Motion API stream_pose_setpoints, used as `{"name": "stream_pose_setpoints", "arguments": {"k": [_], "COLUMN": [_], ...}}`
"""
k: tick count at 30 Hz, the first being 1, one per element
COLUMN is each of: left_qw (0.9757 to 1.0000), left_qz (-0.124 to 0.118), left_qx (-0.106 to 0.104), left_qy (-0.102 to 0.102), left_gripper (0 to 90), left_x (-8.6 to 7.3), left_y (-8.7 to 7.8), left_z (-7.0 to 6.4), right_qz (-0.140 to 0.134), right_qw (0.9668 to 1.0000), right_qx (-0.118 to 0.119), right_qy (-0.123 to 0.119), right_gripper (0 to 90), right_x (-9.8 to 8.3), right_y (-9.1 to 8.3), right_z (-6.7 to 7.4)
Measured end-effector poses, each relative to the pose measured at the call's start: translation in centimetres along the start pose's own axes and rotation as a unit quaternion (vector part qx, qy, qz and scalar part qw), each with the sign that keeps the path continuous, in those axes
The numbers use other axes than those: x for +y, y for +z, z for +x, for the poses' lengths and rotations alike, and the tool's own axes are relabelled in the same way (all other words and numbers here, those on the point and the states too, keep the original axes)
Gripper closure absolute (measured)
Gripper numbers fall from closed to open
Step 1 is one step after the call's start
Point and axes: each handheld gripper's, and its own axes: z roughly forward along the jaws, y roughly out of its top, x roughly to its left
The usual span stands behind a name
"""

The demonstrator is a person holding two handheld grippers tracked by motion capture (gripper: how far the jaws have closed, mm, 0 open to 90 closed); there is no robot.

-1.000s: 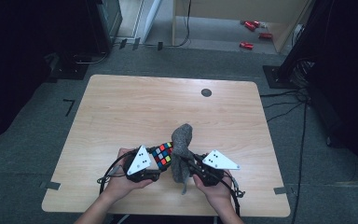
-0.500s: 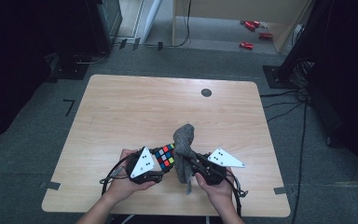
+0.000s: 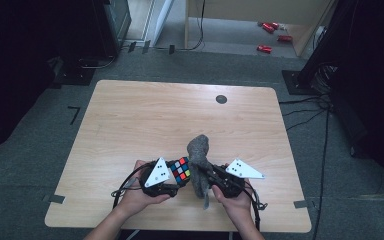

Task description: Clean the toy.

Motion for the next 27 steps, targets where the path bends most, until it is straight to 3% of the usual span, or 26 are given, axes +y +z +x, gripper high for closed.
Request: {"name": "stream_pose_setpoints", "arguments": {"k": [1,3,5,8,10,12,14,17,20,21,25,27], "left_qw": [0.9998,0.9995,0.9996,0.9995,0.9995,0.9995,0.9991,0.9987,0.9989,0.9993,0.9996,0.9996], "left_qz": [-0.007,0.000,0.016,0.022,0.024,0.027,0.027,0.033,0.030,0.026,0.012,0.007], "left_qx": [-0.004,-0.013,-0.014,-0.016,-0.013,-0.012,-0.020,-0.028,-0.033,-0.027,-0.018,-0.014], "left_qy": [-0.020,-0.029,-0.017,-0.014,-0.014,-0.011,-0.025,-0.029,-0.013,0.002,-0.019,-0.025], "left_gripper": [35.1,35.1,35.1,35.1,35.1,35.1,35.1,35.1,35.2,35.1,35.1,35.1], "left_x": [-0.1,-0.3,-0.4,-0.2,-0.1,-0.1,-0.2,-0.3,-0.1,0.2,0.5,0.6], "left_y": [-0.1,0.2,0.8,1.2,1.2,1.2,1.7,2.4,2.7,2.5,1.4,1.1], "left_z": [0.5,0.6,0.2,-0.2,-0.2,-0.2,0.0,-0.7,-1.7,-2.3,-1.5,-1.2], "right_qz": [0.000,-0.002,-0.001,-0.003,-0.006,0.003,0.009,0.012,-0.001,-0.002,0.000,0.008], "right_qw": [0.9998,0.9997,0.9998,0.9998,0.9998,1.0000,1.0000,0.9998,0.9997,0.9997,0.9990,0.9989], "right_qx": [-0.003,0.005,0.014,0.018,0.020,0.005,0.000,0.000,0.015,0.013,-0.021,-0.028], "right_qy": [0.018,0.024,0.014,0.001,0.005,0.001,0.001,-0.018,-0.021,-0.022,-0.040,-0.038], "right_gripper": [80.6,80.5,80.6,80.5,80.2,80.4,80.5,80.7,80.7,80.7,81.2,81.2], "right_x": [-0.1,0.1,0.3,0.5,0.4,0.0,-0.3,0.3,1.1,1.3,1.2,1.2], "right_y": [-0.1,-0.3,-0.2,0.1,0.3,0.4,0.4,0.1,-0.4,-0.4,-0.7,-0.8], "right_z": [-0.5,-0.2,0.4,0.7,0.1,-0.6,-0.8,-0.2,0.8,1.0,1.2,1.1]}}
